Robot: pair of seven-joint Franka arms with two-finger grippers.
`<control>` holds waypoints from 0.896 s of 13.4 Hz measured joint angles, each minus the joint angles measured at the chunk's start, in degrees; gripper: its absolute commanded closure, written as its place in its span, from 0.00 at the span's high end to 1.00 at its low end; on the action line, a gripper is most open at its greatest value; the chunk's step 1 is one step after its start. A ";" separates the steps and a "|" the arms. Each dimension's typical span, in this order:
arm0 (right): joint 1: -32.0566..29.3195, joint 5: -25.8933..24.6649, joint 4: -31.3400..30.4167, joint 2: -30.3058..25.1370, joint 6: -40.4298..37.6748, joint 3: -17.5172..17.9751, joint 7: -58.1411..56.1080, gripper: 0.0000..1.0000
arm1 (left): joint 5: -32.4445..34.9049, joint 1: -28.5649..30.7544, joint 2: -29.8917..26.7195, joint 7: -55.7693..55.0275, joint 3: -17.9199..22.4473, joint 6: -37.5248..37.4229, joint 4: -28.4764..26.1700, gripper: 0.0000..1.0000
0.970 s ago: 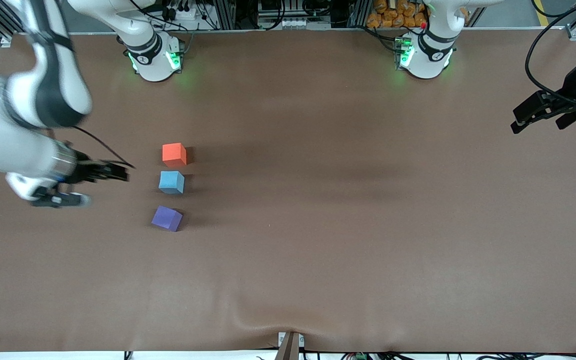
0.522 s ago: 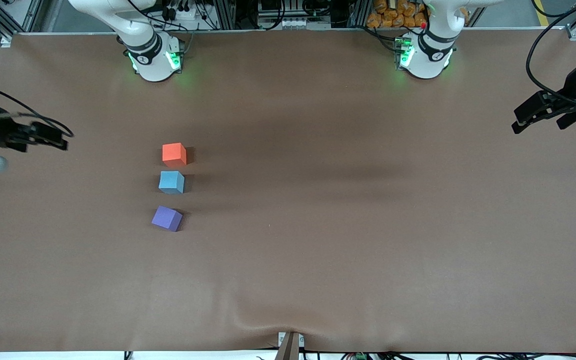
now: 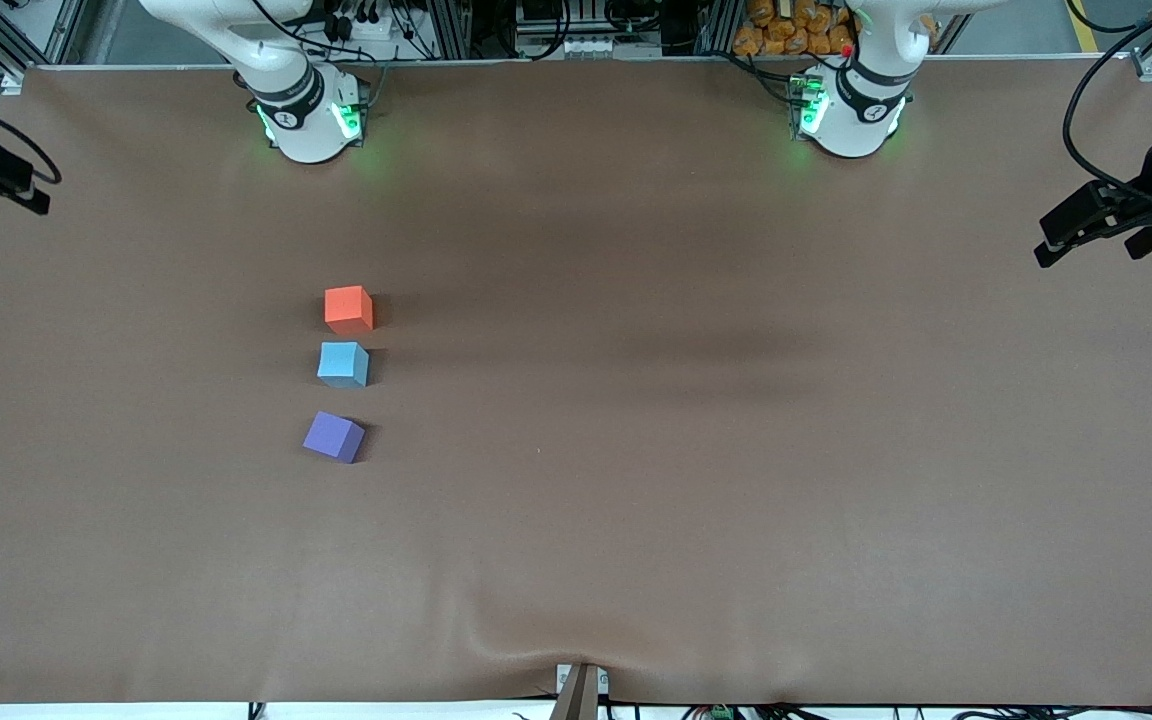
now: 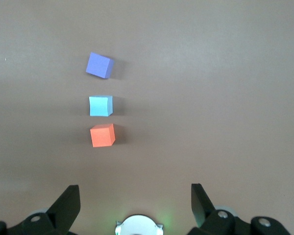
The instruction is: Place blue block between orange and purple blocks
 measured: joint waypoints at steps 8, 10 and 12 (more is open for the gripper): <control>-1.16 -0.74 -0.11 -0.23 0.03 1.45 0.33 1.00 | 0.00 0.00 0.00 0.01 -0.01 0.00 0.00 1.00; -1.16 -0.76 -0.12 -0.23 0.03 1.59 0.34 1.00 | 0.00 0.00 0.00 0.03 -0.12 0.00 0.01 1.00; -1.16 -0.78 -0.14 -0.23 0.04 1.67 0.35 1.00 | 0.00 -0.05 0.00 0.18 -0.56 -0.29 0.07 1.00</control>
